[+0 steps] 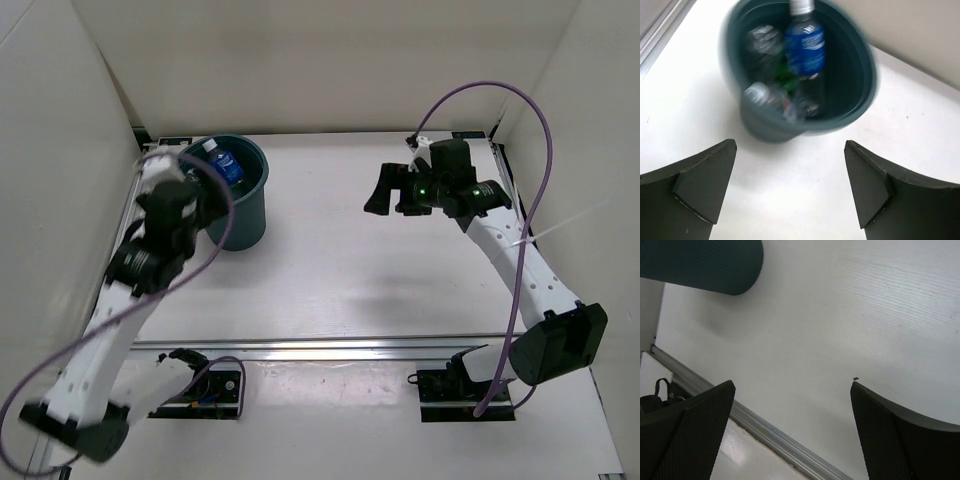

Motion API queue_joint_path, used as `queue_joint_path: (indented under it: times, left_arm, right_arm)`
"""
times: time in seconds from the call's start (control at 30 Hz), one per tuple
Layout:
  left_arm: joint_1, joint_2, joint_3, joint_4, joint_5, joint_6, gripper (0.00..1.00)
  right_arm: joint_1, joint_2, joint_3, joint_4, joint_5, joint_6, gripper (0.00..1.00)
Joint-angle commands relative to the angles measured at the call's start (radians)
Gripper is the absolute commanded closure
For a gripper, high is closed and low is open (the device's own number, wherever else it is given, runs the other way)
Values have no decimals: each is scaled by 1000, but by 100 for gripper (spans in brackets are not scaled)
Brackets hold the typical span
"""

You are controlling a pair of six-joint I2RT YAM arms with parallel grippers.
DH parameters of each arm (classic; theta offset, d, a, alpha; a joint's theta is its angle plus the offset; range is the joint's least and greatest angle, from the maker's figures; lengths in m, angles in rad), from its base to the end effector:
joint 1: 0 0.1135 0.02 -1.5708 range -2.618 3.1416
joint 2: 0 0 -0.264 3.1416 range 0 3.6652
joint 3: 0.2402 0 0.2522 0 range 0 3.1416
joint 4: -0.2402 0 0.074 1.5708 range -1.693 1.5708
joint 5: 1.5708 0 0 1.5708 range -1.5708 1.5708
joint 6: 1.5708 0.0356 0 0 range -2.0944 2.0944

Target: Put the plastic bottles in the bin

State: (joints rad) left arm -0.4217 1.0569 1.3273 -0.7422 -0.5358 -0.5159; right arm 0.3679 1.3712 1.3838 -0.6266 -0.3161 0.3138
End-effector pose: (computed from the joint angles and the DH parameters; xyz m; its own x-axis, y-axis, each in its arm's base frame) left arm 0.1931 -0.0667 0.4191 -0.3296 -0.3170 -0.8893 -0.2593 0.9361 -0.2376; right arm 0.2759 0.1182 0.3732 -0.6900 0.0485 -0.7222 -0.3847 0.8206 0.4227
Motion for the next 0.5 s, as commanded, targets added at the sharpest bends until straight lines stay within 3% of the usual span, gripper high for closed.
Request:
queue_joint_path:
  times: [0.0,0.03,0.17,0.3,0.47]
  left_arm:
    - [9,-256,-263,-74,-55,-142,0]
    - [9,-355,-305,-129,-55,-166,0]
    - [9,-504,-384,-308,-79,-318,0]
    - [9,-541,-373,-355,-147,-291,0]
    - [9,-483,-338,-364,-360,-265,0]
  right_arm:
    - [-11,-43,-38,-5,46,9,0]
    - [-11,-43,-48,-5,46,8,0]
    - [-11,-52,-62,-39,60,8,0]
    - [-23,-43,-72,-50,89,30,0]
    - [-76,20,16,-122,190,77,0]
